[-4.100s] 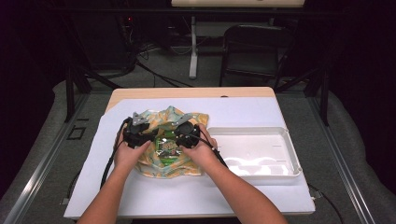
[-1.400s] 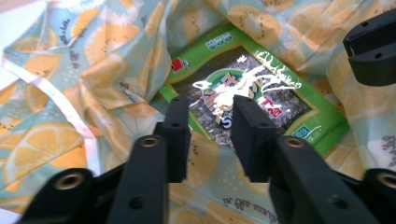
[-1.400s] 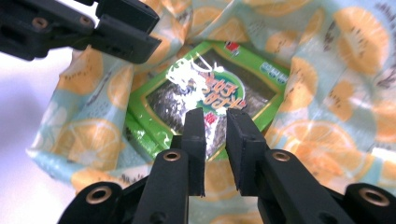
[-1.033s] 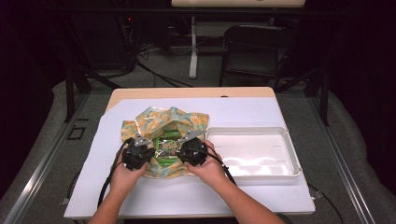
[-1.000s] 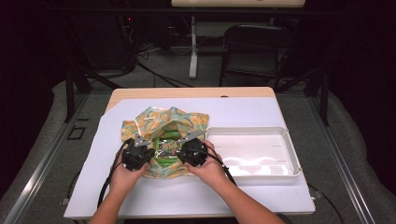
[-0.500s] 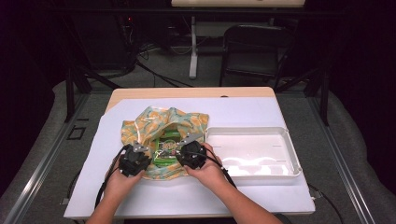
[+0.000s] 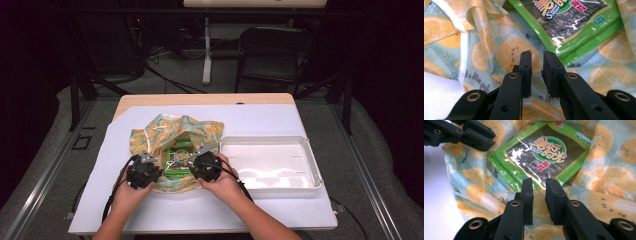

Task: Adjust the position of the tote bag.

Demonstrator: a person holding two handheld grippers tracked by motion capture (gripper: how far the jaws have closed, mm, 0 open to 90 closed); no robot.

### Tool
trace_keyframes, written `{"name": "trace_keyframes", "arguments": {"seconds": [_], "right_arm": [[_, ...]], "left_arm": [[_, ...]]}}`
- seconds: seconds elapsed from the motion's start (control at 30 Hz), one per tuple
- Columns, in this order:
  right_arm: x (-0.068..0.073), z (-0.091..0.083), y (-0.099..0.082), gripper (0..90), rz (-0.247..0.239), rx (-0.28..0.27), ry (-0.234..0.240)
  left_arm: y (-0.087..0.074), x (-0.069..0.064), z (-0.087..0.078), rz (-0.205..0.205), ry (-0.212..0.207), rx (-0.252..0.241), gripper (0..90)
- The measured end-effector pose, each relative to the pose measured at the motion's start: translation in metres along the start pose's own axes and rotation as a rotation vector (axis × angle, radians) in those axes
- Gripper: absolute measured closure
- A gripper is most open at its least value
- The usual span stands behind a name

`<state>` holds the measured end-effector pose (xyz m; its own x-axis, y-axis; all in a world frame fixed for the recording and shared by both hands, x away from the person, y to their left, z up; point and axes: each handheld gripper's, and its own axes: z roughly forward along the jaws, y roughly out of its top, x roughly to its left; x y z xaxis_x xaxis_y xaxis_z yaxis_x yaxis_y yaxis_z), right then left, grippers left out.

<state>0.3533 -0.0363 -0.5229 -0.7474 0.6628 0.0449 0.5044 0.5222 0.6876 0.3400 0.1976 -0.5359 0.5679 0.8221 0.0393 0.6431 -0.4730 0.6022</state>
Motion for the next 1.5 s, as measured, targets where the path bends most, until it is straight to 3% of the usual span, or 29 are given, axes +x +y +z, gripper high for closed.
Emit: {"name": "trace_keyframes", "arguments": {"seconds": [0.27,0.93,1.2,1.3,1.5], "right_arm": [[-0.001,0.001,-0.011,77.1,-0.009,0.082,-0.013],[-0.006,0.008,-0.019,80.8,0.007,0.178,-0.013],[-0.008,0.008,-0.018,79.3,0.009,0.166,-0.006],[-0.008,0.001,-0.015,78.9,0.012,0.115,-0.012],[-0.008,-0.003,-0.011,76.6,0.025,0.077,-0.002]], "left_arm": [[0.003,0.004,0.002,-0.012,-0.016,0.006,77.3],[-0.001,0.004,0.006,-0.004,-0.003,0.042,76.4],[-0.001,0.005,0.006,-0.009,0.000,0.036,74.7],[-0.001,0.006,0.003,-0.024,-0.010,0.011,72.8],[0.000,0.005,-0.005,-0.041,-0.023,-0.042,70.8]]}}
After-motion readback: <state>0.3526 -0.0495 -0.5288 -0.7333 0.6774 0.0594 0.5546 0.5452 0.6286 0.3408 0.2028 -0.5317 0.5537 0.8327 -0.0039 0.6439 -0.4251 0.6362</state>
